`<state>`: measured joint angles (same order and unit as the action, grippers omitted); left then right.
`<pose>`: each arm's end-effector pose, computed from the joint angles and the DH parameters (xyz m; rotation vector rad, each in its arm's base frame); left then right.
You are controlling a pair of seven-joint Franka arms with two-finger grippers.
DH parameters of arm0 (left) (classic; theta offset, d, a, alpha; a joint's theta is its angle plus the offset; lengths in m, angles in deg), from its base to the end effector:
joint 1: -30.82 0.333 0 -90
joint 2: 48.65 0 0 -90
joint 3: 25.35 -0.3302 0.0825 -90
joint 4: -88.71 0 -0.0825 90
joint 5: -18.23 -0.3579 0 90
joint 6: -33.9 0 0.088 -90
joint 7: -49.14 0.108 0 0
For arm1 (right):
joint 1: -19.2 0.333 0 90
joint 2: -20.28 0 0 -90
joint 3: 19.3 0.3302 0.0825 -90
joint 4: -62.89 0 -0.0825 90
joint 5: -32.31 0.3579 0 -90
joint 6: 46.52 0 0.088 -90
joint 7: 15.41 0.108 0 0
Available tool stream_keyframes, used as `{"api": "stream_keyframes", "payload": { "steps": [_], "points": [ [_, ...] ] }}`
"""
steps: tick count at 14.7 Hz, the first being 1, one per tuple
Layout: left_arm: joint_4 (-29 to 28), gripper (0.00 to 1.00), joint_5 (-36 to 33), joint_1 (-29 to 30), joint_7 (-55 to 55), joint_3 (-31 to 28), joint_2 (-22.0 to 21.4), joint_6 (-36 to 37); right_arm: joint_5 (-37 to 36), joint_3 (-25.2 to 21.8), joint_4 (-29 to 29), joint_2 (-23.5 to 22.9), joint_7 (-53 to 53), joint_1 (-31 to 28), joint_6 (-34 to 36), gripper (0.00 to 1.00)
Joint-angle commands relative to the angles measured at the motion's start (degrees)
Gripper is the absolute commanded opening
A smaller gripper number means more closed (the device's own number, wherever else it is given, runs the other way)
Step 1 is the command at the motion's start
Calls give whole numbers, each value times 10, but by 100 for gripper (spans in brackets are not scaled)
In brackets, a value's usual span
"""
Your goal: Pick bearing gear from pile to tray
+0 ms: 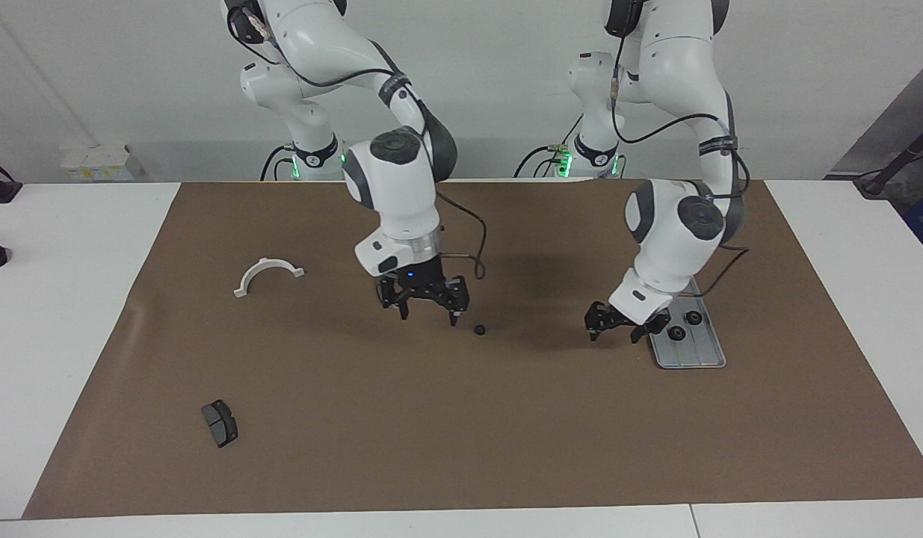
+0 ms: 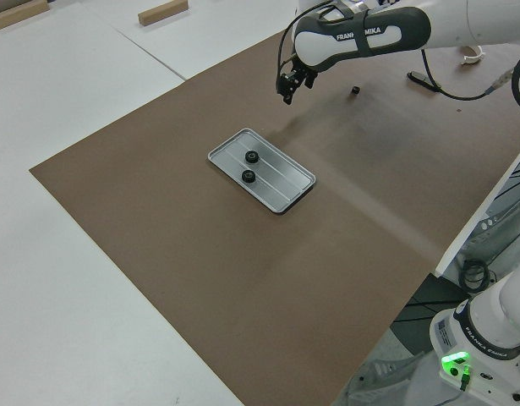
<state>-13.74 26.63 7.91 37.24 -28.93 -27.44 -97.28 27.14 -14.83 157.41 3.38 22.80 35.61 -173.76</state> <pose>0.6029 -0.2192 0.3863 3.0105 -0.0694 0.1541 0.6125 0.2243 0.4917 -3.0006 0.3990 -0.4101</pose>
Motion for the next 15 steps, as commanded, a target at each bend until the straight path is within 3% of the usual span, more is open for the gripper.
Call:
{"api": "stream_keyframes", "payload": {
  "steps": [1,4,7,15],
  "points": [
    [26,83,-1,-68,-96,-12,15,-13,-10,11,14,39,-82,-65,23,100],
    [64,79,-26,-111,-134,-12,44,-6,-9,11,12,85,-169,-117,67,100],
    [88,73,-30,-143,-146,-12,73,-7,-8,11,10,128,-185,-154,123,100],
    [46,64,-63,-166,-145,-11,77,-63,3,2,-20,209,-225,-169,315,100]
  ]
}}
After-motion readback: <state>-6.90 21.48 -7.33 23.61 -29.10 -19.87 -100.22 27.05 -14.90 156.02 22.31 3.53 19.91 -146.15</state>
